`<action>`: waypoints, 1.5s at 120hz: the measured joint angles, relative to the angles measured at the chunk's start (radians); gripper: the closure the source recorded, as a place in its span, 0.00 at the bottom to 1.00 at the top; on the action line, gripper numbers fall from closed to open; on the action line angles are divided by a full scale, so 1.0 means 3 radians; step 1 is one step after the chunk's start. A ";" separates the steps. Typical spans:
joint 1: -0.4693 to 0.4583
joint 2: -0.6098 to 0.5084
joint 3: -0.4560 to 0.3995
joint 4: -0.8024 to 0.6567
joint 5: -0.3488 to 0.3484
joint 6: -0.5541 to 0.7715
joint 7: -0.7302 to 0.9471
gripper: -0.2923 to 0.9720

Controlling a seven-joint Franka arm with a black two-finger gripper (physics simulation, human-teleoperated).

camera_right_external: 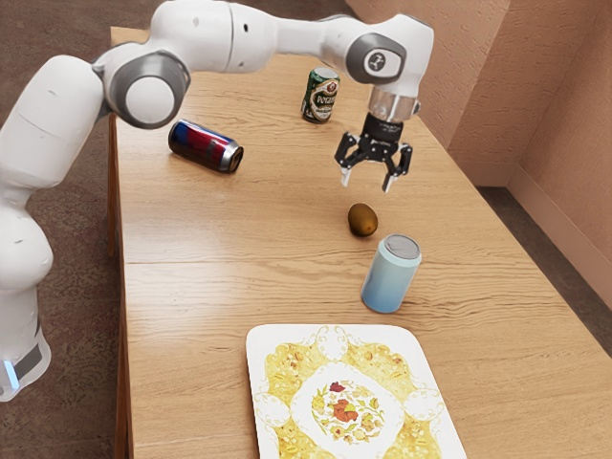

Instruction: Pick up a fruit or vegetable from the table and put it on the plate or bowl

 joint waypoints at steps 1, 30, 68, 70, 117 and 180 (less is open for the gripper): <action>-0.0004 0.0002 0.0001 0.0000 0.0003 0.0003 0.0001 0.23; -0.0033 0.0072 0.0010 -0.0003 0.0051 0.0093 0.0062 0.23; 0.0003 0.0158 0.0006 0.0059 0.0053 0.0139 0.0121 0.23; 0.0003 0.0169 0.0005 0.0071 0.0054 0.0140 0.0123 0.23; -0.0031 0.0305 0.0009 0.0136 0.0043 0.0203 0.0165 0.23; 0.0074 0.0429 0.0006 -0.0068 -0.0059 0.0448 0.0254 0.23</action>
